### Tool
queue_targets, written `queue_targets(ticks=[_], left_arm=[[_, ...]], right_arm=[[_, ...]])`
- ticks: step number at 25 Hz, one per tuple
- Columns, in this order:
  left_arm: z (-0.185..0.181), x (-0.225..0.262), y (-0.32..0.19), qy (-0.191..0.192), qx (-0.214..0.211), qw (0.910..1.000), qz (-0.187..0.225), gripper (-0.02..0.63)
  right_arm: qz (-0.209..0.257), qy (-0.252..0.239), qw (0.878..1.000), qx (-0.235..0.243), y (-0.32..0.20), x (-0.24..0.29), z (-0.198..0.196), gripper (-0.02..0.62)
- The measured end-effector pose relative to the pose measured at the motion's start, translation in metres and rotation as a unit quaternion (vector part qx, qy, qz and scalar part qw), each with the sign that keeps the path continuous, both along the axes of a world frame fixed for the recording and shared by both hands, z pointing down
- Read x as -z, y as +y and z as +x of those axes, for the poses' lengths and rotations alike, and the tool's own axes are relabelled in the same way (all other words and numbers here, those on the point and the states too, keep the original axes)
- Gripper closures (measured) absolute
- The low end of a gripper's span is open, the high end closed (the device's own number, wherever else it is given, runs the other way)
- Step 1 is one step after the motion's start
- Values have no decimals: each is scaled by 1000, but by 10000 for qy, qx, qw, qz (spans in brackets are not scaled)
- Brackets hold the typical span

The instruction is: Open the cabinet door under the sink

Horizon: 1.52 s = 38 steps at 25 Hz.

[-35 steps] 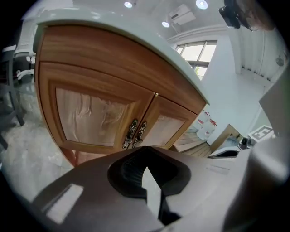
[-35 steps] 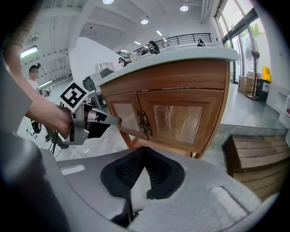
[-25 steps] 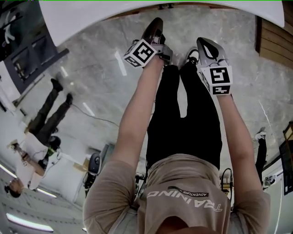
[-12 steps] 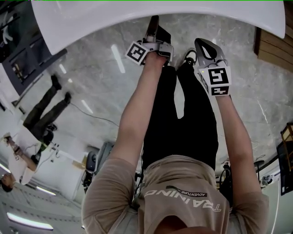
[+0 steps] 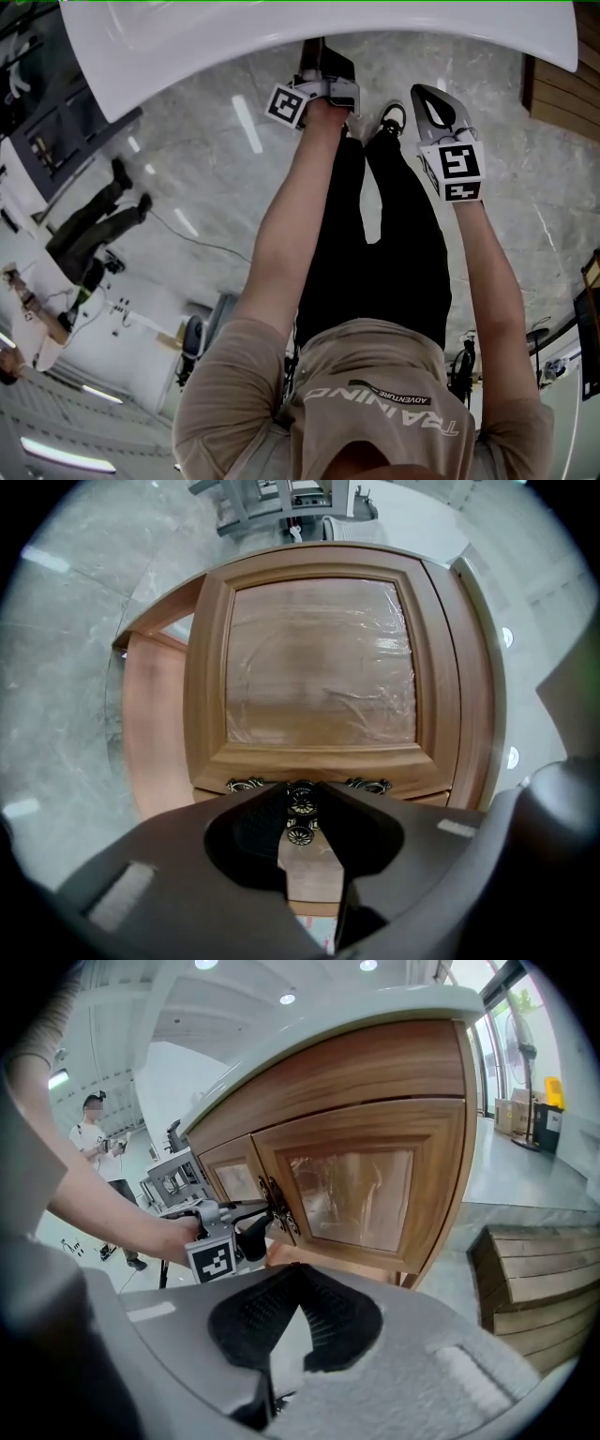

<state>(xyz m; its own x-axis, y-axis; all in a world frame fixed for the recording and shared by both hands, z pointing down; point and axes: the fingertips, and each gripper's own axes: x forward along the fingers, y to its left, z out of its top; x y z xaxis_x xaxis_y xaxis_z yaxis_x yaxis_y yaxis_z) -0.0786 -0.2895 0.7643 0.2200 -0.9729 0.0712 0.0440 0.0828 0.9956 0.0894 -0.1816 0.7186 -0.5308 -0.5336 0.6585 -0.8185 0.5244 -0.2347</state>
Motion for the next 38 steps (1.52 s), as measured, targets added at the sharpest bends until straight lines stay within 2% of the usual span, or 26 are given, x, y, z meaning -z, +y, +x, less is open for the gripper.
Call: queue_targets(ticks=[7,11,22,30,38], left_arm=[[2,0,2,425,559,9975,15,503],[3,-1,3,280,675,9973,-83,505],[2,-2,10,-31,-117,9999,88,506],[0,-1,27,-85,-238,9996,130,506],[-7,-1,59,-153,-871,9960,78,508]], right_arm=[[-44,-45,10000,29,5,-4,3,592],[-31,-85,10000,19,6,-3,2,592],[-70,-55,10000,-1,9,-11,3,593],[-97,36,9999,75,20,-16,-2,593],[-56,103,9999,39,37,-2,-20,594]])
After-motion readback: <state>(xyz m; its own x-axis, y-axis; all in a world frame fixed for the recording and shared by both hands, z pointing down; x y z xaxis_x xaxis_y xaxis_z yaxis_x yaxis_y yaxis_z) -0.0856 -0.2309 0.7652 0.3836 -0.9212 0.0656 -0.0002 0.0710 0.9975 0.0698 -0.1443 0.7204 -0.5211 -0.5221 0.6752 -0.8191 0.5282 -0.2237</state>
